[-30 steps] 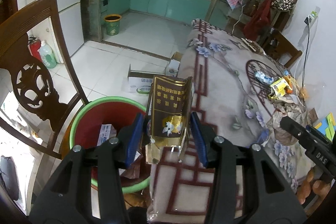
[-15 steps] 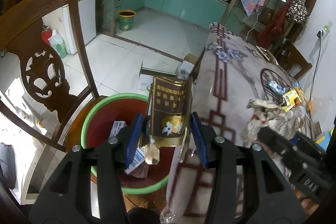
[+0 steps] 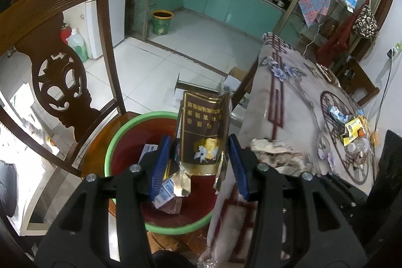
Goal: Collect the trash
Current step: 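Open the left tool over the bucket while the right tool releases the paper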
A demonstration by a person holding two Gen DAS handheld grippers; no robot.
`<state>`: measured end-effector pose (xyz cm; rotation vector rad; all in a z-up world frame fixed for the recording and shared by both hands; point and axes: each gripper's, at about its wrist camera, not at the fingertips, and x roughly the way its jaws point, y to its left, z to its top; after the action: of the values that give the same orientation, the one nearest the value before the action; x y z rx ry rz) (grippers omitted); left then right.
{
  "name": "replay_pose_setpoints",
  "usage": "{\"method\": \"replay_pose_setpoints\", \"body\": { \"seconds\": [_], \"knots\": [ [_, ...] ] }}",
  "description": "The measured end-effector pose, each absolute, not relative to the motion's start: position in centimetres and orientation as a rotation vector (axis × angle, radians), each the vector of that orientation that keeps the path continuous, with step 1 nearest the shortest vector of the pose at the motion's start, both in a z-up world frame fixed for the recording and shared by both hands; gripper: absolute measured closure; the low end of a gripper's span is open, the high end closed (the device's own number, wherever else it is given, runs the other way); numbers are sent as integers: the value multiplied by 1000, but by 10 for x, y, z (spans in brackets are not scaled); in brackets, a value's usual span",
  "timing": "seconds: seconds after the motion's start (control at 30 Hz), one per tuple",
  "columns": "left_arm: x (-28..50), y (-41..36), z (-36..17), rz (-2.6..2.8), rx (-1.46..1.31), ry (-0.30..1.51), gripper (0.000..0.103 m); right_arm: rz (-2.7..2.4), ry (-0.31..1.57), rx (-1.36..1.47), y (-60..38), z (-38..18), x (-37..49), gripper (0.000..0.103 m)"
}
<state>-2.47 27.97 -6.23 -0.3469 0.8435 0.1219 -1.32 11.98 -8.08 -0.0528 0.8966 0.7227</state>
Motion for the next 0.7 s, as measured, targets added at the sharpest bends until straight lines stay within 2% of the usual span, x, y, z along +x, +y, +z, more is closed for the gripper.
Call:
{"method": "replay_pose_setpoints", "body": {
  "seconds": [0.13, 0.23, 0.33, 0.37, 0.4, 0.47, 0.63, 0.7],
  "knots": [
    [-25, 282, -63, 128, -353, 844, 58, 745, 915, -70, 131, -92, -12, 58],
    [-24, 286, -64, 136, -365, 848, 58, 763, 927, -75, 138, -99, -13, 52],
    [-23, 288, -65, 144, -377, 848, 56, 762, 920, -76, 140, -101, -14, 34],
    [-23, 288, -65, 148, -379, 845, 53, 758, 915, -76, 140, -101, -15, 28],
    [-22, 288, -65, 150, -380, 846, 50, 756, 908, -73, 139, -101, -15, 26],
    [-22, 288, -66, 154, -380, 847, 31, 748, 901, -70, 135, -99, -14, 24],
    [-23, 283, -67, 159, -382, 841, 16, 703, 904, -54, 98, -86, -19, 24],
    [-20, 278, -68, 149, -390, 864, 14, 685, 894, -73, 74, -76, -29, 23]
  ]
}}
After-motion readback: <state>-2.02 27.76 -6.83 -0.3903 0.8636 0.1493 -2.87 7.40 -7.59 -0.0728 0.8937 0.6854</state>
